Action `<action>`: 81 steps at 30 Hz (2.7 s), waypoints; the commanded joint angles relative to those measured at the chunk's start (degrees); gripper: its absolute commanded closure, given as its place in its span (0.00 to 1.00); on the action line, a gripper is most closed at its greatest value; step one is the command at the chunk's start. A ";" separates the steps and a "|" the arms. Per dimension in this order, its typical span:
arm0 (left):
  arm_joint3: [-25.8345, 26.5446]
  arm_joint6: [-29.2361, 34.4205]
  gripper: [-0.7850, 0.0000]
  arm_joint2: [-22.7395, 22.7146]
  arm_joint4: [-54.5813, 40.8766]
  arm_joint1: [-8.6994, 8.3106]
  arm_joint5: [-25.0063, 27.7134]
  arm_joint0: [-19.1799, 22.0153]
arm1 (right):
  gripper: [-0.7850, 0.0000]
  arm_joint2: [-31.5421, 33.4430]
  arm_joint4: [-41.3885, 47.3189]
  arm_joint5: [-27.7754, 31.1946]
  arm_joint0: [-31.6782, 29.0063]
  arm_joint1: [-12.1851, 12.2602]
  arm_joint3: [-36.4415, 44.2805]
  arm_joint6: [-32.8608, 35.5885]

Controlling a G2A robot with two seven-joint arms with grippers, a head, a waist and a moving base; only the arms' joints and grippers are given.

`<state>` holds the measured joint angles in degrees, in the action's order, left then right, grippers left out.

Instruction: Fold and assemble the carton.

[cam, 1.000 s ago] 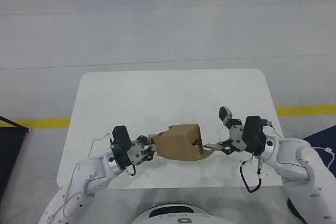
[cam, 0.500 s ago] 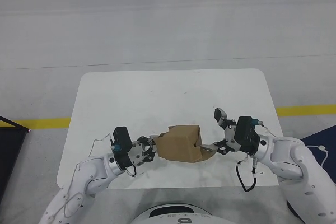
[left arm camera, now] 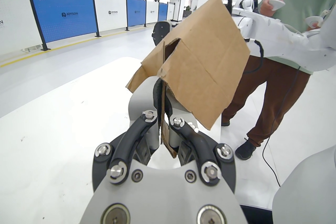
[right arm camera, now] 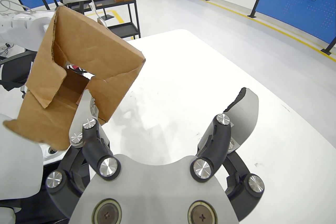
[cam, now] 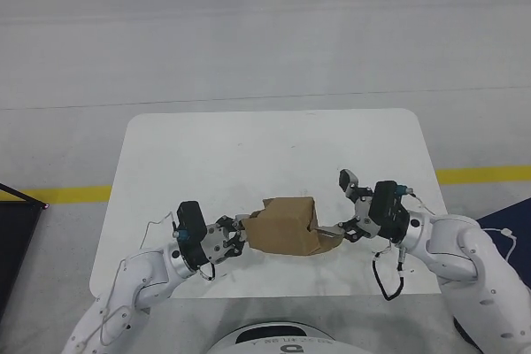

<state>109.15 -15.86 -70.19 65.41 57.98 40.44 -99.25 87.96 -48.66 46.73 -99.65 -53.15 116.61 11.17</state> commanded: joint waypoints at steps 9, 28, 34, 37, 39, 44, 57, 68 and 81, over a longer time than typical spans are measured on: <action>-1.38 1.13 1.00 -0.43 -3.62 0.04 0.57 -0.21 | 0.00 11.58 3.55 11.27 -3.58 1.28 -0.30 -3.30; -0.45 7.30 1.00 2.41 -1.31 -0.02 5.01 1.37 | 0.00 1.07 -9.01 11.27 -3.33 13.26 6.55 -4.96; -0.38 8.04 1.00 2.63 -0.59 -0.08 5.15 1.57 | 0.00 -1.53 -11.41 11.27 -1.45 16.12 5.98 -8.35; -0.37 8.29 1.00 2.73 -0.46 -0.11 5.25 1.71 | 0.00 -3.22 -12.62 11.27 -0.70 17.36 6.14 -9.38; -0.37 8.39 1.00 2.78 -0.40 -0.13 5.39 1.80 | 0.00 -4.08 -13.24 11.27 -0.18 18.12 5.97 -10.04; -0.37 8.58 1.00 2.91 -0.08 -0.18 5.43 1.85 | 0.05 -5.97 -14.28 11.27 1.15 19.78 5.72 -11.62; -0.61 8.22 1.00 3.55 0.70 -0.24 5.49 1.91 | 0.14 -9.01 -14.99 11.27 4.19 22.87 5.29 -14.02; -0.54 7.78 1.00 3.67 1.00 -0.35 5.52 1.86 | 0.27 -10.32 -14.55 11.27 5.85 24.12 5.18 -14.64; -0.60 7.21 1.00 3.68 1.08 -0.47 5.63 1.86 | 0.27 -11.17 -12.93 11.25 7.73 24.53 4.12 -14.47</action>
<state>108.59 -8.60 -66.53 66.49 57.51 46.13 -97.37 76.69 -61.75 58.00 -92.05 -28.58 121.00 -3.30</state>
